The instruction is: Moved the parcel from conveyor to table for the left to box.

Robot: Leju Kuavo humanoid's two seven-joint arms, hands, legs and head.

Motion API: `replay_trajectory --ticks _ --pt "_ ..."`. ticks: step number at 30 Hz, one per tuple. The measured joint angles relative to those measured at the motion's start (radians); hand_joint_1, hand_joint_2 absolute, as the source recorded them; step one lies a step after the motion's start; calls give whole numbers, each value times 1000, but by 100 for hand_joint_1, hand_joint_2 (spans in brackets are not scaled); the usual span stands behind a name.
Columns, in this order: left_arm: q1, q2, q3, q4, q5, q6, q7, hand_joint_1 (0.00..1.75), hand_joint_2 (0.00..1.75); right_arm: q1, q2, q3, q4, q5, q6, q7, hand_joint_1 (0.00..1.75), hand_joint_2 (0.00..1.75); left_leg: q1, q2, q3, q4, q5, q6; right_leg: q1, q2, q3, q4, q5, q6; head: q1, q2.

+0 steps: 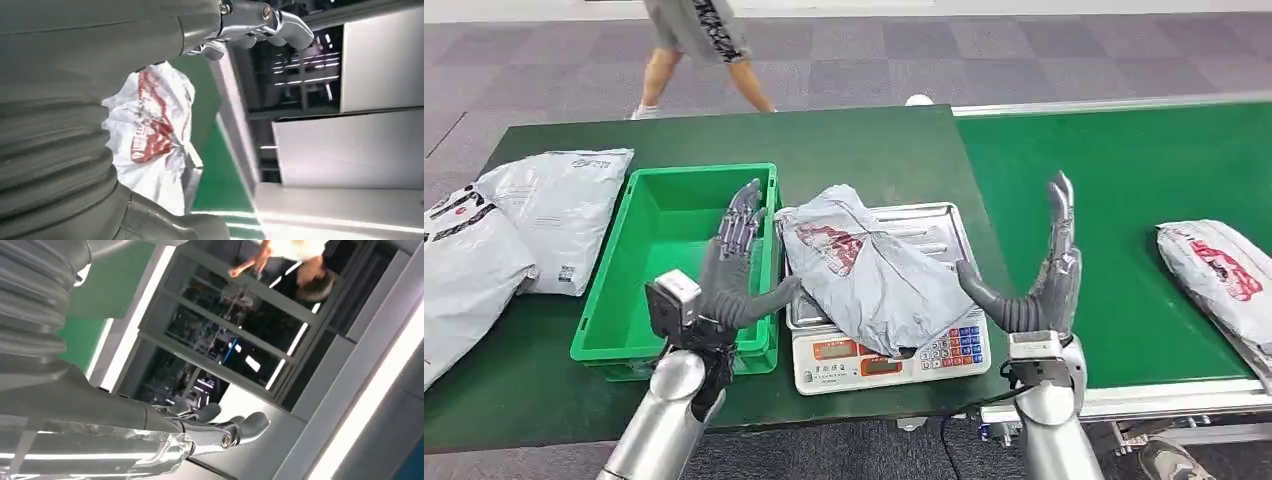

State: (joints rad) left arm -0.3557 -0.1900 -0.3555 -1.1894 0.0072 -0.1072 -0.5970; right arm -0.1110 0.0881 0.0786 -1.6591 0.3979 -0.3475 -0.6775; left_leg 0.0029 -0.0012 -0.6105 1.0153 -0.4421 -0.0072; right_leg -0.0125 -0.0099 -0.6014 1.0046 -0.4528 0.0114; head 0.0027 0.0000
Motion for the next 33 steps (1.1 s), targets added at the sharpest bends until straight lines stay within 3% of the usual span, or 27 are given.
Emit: replay_trajectory --ticks 17,19,25,33 --pt "-21 -10 0 58 -13 -3 3 0 175 19 13 -23 -29 5 0 0 0 175 0 1 0 0 0 0 0 0 0 0 0 0 0 0" --pt "-37 -10 -3 75 -95 27 60 0 175 20 14 -25 -31 6 0 -2 0 175 0 1 0 0 0 0 0 0 0 0 0 0 0 0" --pt "-180 -61 -64 357 -460 141 207 0 175 22 40 -29 -43 18 37 -16 0 175 0 1 0 0 1 0 0 0 0 0 1 1 0 0" --pt "-262 -147 -173 622 -655 132 336 0 175 5 59 -29 -34 53 69 13 0 175 0 0 0 0 0 1 -1 0 1 0 1 1 0 0"
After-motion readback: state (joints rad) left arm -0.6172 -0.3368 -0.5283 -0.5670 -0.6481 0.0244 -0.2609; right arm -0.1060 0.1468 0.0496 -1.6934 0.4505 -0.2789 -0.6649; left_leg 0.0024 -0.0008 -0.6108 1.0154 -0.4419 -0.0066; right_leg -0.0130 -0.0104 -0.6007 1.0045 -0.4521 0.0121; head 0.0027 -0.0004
